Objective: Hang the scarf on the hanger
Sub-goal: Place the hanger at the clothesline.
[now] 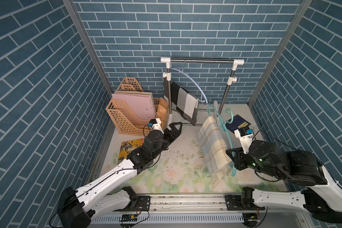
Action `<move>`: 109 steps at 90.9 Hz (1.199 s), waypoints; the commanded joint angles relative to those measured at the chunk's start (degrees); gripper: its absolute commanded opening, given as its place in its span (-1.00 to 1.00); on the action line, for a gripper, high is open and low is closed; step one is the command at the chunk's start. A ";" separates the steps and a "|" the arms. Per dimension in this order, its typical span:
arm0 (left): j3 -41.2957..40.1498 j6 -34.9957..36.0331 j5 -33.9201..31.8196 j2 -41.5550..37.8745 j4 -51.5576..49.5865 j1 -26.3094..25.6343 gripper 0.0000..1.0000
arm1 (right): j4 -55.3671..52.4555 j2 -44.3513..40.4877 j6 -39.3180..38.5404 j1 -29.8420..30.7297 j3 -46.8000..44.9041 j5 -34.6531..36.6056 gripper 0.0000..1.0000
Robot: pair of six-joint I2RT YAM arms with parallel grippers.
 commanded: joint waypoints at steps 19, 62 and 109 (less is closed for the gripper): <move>-1.56 0.60 -0.84 -1.73 -0.93 0.20 0.98 | -1.55 3.26 4.03 -0.64 5.11 7.50 -1.00; -3.48 1.53 0.89 -3.35 0.14 0.25 0.98 | 9.02 25.41 -18.25 -31.61 20.88 -13.54 -1.00; -5.27 9.32 0.51 -8.72 -1.13 0.25 0.98 | 17.56 38.58 -26.02 -45.95 35.03 -27.50 -1.00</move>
